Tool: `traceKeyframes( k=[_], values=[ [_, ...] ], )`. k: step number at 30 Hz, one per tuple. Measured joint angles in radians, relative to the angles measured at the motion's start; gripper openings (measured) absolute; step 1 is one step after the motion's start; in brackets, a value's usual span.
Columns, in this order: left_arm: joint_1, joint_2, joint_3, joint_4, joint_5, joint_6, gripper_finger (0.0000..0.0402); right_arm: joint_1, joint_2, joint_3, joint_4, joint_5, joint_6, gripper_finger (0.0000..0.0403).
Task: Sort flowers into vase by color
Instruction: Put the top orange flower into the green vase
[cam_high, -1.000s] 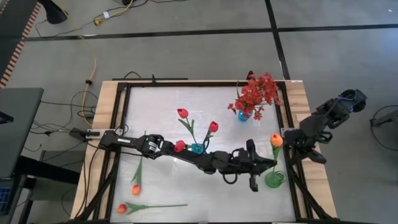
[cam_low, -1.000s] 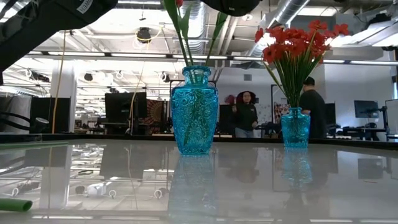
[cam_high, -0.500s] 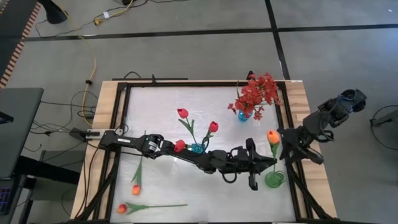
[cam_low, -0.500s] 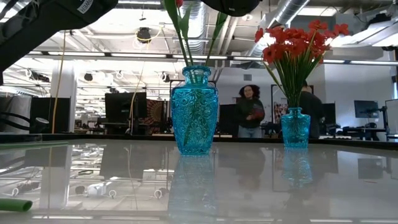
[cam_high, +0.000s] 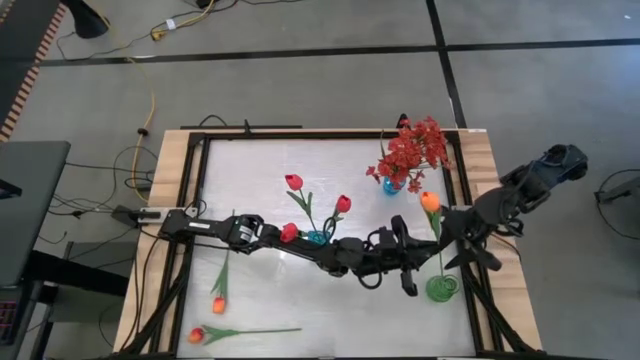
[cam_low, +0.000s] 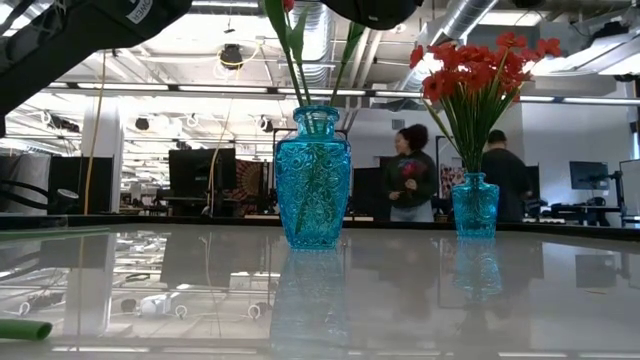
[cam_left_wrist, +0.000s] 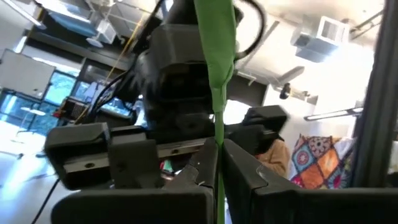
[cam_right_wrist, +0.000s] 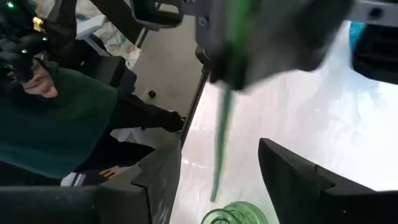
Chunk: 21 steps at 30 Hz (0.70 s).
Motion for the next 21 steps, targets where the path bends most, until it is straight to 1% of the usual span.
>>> traceKeyframes(
  k=[7,11,16,21],
  values=[
    [0.000,0.000,0.000,-0.022,-0.025,-0.002,0.0000,0.000,0.010,0.000,0.004,-0.001,0.000,0.0232],
    [0.000,0.000,0.000,-0.039,-0.042,-0.008,0.0000,0.000,0.011,0.000,-0.002,0.001,0.000,0.0219],
    [0.000,0.000,0.000,-0.037,-0.089,-0.010,0.0000,0.000,0.011,0.000,-0.005,0.030,0.000,0.0190],
    [0.000,0.000,0.000,-0.038,-0.095,-0.011,0.0000,0.000,0.010,0.000,-0.008,0.047,-0.004,0.0144]
  ],
)
